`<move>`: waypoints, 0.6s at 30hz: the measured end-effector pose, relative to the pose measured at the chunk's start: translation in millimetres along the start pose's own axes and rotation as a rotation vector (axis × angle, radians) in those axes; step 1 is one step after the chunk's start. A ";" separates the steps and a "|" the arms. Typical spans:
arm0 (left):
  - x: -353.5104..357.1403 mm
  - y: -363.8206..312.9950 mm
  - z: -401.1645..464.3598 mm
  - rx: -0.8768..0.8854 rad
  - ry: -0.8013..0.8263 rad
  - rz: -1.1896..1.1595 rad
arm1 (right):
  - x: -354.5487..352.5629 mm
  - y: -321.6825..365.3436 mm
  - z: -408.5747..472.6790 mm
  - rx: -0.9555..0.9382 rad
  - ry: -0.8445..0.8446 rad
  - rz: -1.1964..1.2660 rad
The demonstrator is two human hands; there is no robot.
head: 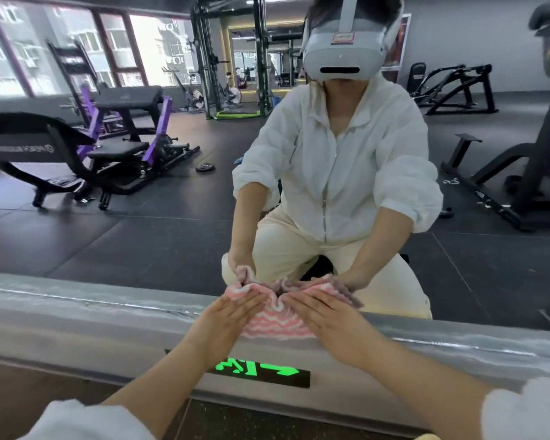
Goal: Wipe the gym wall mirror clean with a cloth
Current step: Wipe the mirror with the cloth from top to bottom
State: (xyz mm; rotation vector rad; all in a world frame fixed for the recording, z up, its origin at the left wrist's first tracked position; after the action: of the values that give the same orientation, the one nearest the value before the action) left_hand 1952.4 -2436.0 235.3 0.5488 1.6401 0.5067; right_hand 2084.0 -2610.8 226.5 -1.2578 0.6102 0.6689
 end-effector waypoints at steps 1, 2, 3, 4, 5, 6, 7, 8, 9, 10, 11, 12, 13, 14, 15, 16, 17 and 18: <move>-2.9 6.1 6.5 -0.017 -0.199 -0.013 | -2.7 -11.0 2.9 0.031 -0.064 -0.047; -4.9 8.7 7.8 -0.048 -0.355 -0.050 | -8.0 -18.3 3.9 0.091 -0.145 -0.058; -16.7 22.7 10.9 -0.101 -0.489 -0.080 | -15.2 -34.3 14.5 0.133 -0.236 -0.060; -32.0 32.3 12.0 -0.153 -0.565 -0.095 | -28.7 -44.5 21.9 0.189 -0.306 -0.035; -47.2 45.1 16.6 -0.201 -0.659 -0.080 | -41.5 -57.7 34.7 0.234 -0.404 -0.041; -64.9 56.2 18.9 -0.238 -0.736 -0.084 | -59.4 -71.2 44.9 0.292 -0.489 -0.049; -87.8 70.0 21.0 -0.281 -0.826 -0.088 | -77.3 -86.7 56.7 0.368 -0.564 -0.058; -109.5 85.0 23.0 -0.327 -0.904 -0.101 | -97.2 -103.0 67.4 0.456 -0.604 -0.054; -132.3 101.3 25.5 -0.378 -0.962 -0.129 | -117.2 -120.1 78.4 0.534 -0.629 -0.023; -153.1 116.0 24.5 -0.437 -1.004 -0.164 | -137.7 -133.9 87.2 0.601 -0.652 0.008; -172.3 129.3 22.9 -0.479 -1.050 -0.192 | -156.4 -144.9 94.8 0.660 -0.681 0.025; -188.1 140.8 22.7 -0.499 -1.093 -0.217 | -171.1 -153.5 101.3 0.715 -0.710 0.034; -201.3 151.0 23.1 -0.507 -1.131 -0.222 | -181.2 -159.4 107.9 0.749 -0.743 0.036; -210.7 161.8 24.0 -0.509 -1.161 -0.212 | -189.3 -163.1 115.8 0.760 -0.774 0.040; -216.4 172.2 24.8 -0.504 -1.195 -0.194 | -195.9 -165.3 123.2 0.761 -0.797 0.056; -219.7 183.0 24.2 -0.497 -1.233 -0.172 | -202.3 -167.1 131.0 0.754 -0.820 0.060; -222.0 194.8 22.3 -0.483 -1.277 -0.143 | -209.9 -169.6 140.2 0.744 -0.838 0.048; -224.3 206.2 18.9 -0.472 -1.317 -0.118 | -217.9 -173.1 148.6 0.735 -0.862 0.028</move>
State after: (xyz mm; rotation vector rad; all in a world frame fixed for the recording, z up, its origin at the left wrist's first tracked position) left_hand 2010.8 -2410.8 533.9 0.2872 0.2704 0.2927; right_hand 2075.4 -2521.3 528.9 -0.2135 0.1104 0.8256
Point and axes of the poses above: each hand's wrist, its own z-axis towards the middle knuckle, its own x-axis out of the palm, y = z × x, the point moved 3 cm from there along z, towards the middle knuckle, and after that the axes turned 3 degrees about x, right-handed, at the moved point
